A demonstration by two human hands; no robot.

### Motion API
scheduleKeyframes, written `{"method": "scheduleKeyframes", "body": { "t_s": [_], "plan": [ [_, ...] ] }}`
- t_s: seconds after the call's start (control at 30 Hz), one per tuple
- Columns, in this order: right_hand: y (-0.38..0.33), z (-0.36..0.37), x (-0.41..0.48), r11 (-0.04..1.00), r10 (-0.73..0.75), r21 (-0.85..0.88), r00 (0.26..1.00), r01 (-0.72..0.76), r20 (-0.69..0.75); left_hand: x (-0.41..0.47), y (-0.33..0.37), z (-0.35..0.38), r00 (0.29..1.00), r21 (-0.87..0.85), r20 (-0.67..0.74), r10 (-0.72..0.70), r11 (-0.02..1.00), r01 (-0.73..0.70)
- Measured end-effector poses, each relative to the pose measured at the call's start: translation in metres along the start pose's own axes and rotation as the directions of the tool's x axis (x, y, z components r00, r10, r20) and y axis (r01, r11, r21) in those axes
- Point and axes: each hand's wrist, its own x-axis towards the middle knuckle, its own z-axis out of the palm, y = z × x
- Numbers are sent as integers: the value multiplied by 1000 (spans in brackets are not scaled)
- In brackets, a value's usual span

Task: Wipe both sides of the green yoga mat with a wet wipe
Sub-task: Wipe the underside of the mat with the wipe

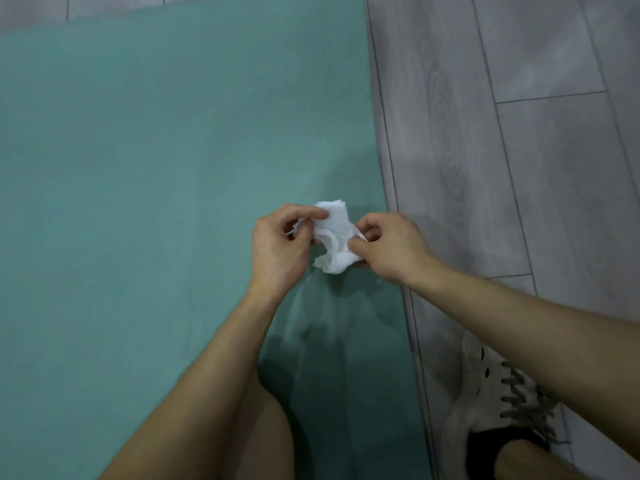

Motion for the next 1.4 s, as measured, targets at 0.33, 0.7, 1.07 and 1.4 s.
{"method": "scheduleKeyframes", "body": {
  "t_s": [0.33, 0.7, 1.07, 1.4],
  "plan": [
    [1, -3, -2, 970, 78, 226, 996, -85, 38, -3, 9, -1, 999, -59, -30, -45, 997, 43],
    [11, -6, -3, 995, -12, 99, 998, 7, 53, -1, 7, -4, 995, -23, -87, -50, 999, 48],
    [12, 0, 16, 999, -38, 10, 992, 40, -116, -3, 2, -5, 997, 121, -32, 68, 991, -64],
    [-4, 0, 20, 839, 155, 515, 985, -175, 81, -8, -2, -5, 881, 341, 397, 256, 851, -400]
  ]
}}
